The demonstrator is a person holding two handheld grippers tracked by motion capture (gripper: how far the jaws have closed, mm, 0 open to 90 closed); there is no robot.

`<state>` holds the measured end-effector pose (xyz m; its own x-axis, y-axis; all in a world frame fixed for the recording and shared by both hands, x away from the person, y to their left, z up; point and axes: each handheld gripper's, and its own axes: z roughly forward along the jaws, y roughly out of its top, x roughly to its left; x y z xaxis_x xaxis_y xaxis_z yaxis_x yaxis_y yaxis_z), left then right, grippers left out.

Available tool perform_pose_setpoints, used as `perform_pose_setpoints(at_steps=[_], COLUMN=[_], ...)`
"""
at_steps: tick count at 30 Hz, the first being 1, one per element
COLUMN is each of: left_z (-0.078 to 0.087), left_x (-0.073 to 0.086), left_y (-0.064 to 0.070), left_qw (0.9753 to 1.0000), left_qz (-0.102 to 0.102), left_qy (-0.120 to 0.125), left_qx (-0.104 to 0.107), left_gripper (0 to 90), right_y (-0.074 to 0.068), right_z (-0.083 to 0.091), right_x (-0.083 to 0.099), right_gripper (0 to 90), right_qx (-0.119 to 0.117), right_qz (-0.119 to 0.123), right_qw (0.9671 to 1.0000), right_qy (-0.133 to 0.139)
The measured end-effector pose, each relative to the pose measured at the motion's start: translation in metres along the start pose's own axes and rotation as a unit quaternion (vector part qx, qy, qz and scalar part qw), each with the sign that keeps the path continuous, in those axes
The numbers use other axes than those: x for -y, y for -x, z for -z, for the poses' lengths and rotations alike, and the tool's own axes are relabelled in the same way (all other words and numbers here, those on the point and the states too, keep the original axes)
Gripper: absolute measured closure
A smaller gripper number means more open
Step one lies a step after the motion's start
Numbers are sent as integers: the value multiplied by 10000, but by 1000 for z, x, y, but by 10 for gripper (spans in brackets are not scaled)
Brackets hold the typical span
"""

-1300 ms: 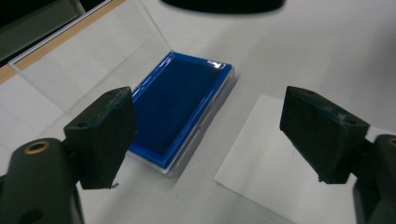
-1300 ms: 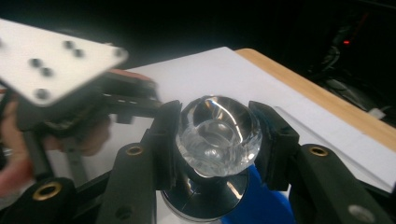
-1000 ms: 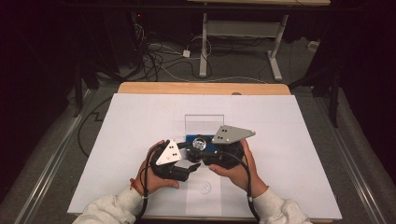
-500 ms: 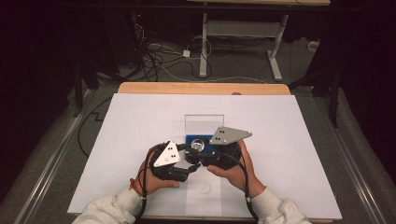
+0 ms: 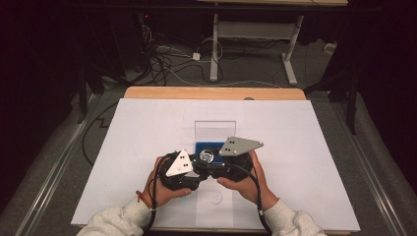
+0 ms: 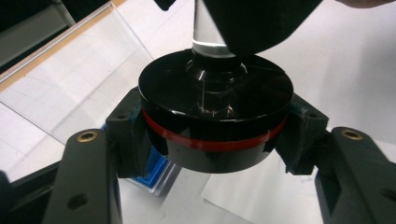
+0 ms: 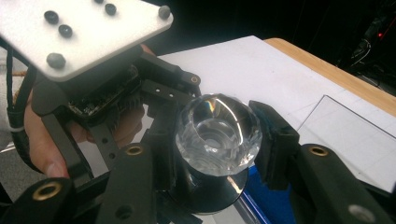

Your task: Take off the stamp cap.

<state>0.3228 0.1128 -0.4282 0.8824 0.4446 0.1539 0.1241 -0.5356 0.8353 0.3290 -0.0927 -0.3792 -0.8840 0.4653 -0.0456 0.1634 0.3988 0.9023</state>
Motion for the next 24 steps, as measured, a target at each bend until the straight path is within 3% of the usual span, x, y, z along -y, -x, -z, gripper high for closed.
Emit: perform_pose_setpoints(at_steps=[3, 6, 20, 24], left_z=[2, 0, -4, -8], left_x=[-1, 1, 4, 7], left_y=[0, 0, 1, 0], left_qw=[10000, 9995, 9975, 9942], left_qz=[-17, 183, 320, 525], left_qy=[-45, 23, 62, 91], left_qx=[35, 265, 625, 938], left_gripper=[366, 367, 366, 366], right_y=[-1, -2, -11, -14], right_z=[1, 3, 6, 6], right_x=[1, 3, 10, 12], right_gripper=[569, 569, 571, 571], right_qx=[-19, -17, 222, 244], right_qz=[-33, -67, -46, -38], right_qw=[10000, 9999, 9996, 9996], right_qy=[72, 110, 188, 141])
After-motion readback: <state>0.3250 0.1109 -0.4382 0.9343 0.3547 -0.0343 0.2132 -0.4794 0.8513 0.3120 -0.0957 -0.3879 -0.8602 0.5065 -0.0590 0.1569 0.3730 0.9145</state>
